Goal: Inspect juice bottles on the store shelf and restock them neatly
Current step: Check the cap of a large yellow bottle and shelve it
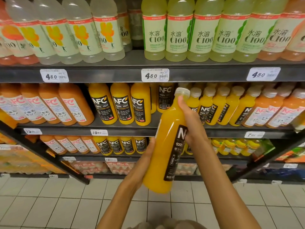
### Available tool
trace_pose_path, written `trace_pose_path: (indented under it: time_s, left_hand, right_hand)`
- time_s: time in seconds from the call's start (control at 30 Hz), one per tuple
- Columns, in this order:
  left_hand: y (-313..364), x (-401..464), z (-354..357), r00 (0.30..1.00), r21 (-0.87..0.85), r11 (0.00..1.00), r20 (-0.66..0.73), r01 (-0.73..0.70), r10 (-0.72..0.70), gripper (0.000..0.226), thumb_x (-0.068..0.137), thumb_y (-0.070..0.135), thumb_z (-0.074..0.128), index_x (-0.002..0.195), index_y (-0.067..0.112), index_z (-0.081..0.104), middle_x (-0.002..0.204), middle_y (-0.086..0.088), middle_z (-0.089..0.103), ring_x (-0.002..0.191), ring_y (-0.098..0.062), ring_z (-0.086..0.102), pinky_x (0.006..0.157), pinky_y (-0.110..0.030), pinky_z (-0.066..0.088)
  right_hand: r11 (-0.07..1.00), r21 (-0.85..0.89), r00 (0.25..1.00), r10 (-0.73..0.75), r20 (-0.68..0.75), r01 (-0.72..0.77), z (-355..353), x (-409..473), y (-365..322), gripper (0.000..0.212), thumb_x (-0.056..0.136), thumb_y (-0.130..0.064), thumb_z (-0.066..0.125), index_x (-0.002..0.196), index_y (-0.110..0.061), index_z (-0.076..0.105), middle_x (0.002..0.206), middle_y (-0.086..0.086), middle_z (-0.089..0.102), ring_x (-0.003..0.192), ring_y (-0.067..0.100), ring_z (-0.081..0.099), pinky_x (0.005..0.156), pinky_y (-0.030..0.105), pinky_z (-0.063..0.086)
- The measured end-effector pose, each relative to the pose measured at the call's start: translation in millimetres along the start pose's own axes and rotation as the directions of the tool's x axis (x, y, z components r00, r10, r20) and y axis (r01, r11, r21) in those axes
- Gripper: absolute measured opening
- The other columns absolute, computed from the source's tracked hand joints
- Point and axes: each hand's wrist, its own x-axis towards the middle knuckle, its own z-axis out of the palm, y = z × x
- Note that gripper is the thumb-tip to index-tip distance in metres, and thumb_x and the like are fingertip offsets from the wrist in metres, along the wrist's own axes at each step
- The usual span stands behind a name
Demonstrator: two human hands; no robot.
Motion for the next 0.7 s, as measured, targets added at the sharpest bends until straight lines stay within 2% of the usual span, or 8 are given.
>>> trace_pose_path:
  time_s: [0.07,0.2,0.3,0.4,0.47,0.57,0.63,0.7]
  left_hand:
    - [1.1,-1.1,-2.5,1.0,-0.046,0.999,0.016,0.026,-0.025,0.079,0.054,0.085,0.052,0.118,0.039,0.055,0.106,0.003,0.072,0.099,-0.019,0.068,0.071,-0.033,0.058]
    - [6.8,0.4,2.3,0.989,-0.29,0.953,0.139,0.086,-0.047,0.068,0.076,0.072,0.047,0.123,0.025,0.062,0.12,-0.016,0.065,0.108,-0.033,0.063,0.085,-0.048,0.053]
    - [17.9,0.6,8.2,0.947,-0.383,0.896,0.301,0.226,-0.11,0.086,0.076,0.072,0.048,0.132,0.007,0.05,0.113,-0.023,0.063,0.096,-0.038,0.064,0.08,-0.049,0.053]
    - [24.3,0.4,16.8,0.863,-0.408,0.833,0.483,0.374,-0.151,0.084,0.075,0.074,0.045,0.119,0.003,0.055,0.099,-0.024,0.065,0.084,-0.038,0.067,0.075,-0.047,0.056]
    - [23.5,2.3,18.0,0.869,-0.361,0.86,0.464,0.361,-0.171,0.089,0.073,0.078,0.044,0.12,0.003,0.057,0.101,-0.022,0.066,0.088,-0.035,0.067,0.08,-0.045,0.055]
    - [23.8,8.2,7.6,0.961,-0.236,0.954,0.245,0.187,-0.128,0.08,0.077,0.069,0.043,0.128,0.009,0.056,0.117,-0.019,0.065,0.104,-0.032,0.064,0.094,-0.046,0.049]
    - [29.4,9.2,4.5,0.982,-0.17,0.979,0.173,0.11,-0.08,0.07,0.076,0.067,0.046,0.122,0.016,0.061,0.119,-0.017,0.065,0.107,-0.03,0.064,0.091,-0.043,0.052]
    - [30.8,7.9,6.5,0.983,-0.176,0.973,0.131,0.151,-0.128,0.068,0.068,0.064,0.057,0.118,0.018,0.062,0.113,-0.014,0.069,0.1,-0.028,0.068,0.081,-0.04,0.056]
  right_hand:
    - [0.998,-0.069,1.0,0.016,-0.005,-0.016,0.5,0.6,-0.5,0.051,0.085,-0.058,0.058,0.107,-0.012,0.061,0.106,0.018,0.068,0.098,0.032,0.068,0.089,0.046,0.054]
    - [0.986,-0.166,0.982,0.044,0.183,-0.014,-9.3,11.2,-8.2,0.043,0.085,-0.057,0.055,0.106,-0.021,0.064,0.096,0.004,0.075,0.094,0.02,0.07,0.089,0.04,0.051]
    - [0.987,0.109,0.962,0.082,0.26,-0.114,-14.2,17.8,-4.0,0.048,0.082,-0.057,0.058,0.108,-0.017,0.064,0.101,0.007,0.074,0.094,0.023,0.07,0.084,0.041,0.056]
    - [0.873,0.432,0.937,0.077,0.34,-0.228,-8.5,24.3,3.3,0.047,0.077,-0.05,0.062,0.099,-0.008,0.068,0.102,0.013,0.071,0.092,0.031,0.069,0.087,0.048,0.053]
    - [0.853,0.48,0.941,0.039,0.336,-0.207,-7.6,28.4,5.4,0.039,0.078,-0.047,0.063,0.088,-0.01,0.07,0.092,0.009,0.071,0.084,0.027,0.069,0.082,0.042,0.055]
    - [0.924,0.355,0.963,0.041,0.267,-0.138,-11.3,33.8,-2.0,0.037,0.076,-0.045,0.067,0.086,-0.009,0.066,0.088,0.011,0.071,0.074,0.024,0.07,0.068,0.034,0.058]
    - [0.971,0.216,0.975,0.059,0.213,-0.106,-12.8,37.3,-5.7,0.037,0.077,-0.044,0.067,0.09,-0.01,0.064,0.086,0.012,0.071,0.07,0.022,0.069,0.063,0.032,0.058]
    - [0.983,0.137,0.981,0.099,0.167,-0.122,-12.0,43.2,-3.0,0.039,0.079,-0.045,0.067,0.099,-0.011,0.064,0.086,0.011,0.071,0.07,0.022,0.07,0.062,0.032,0.057]
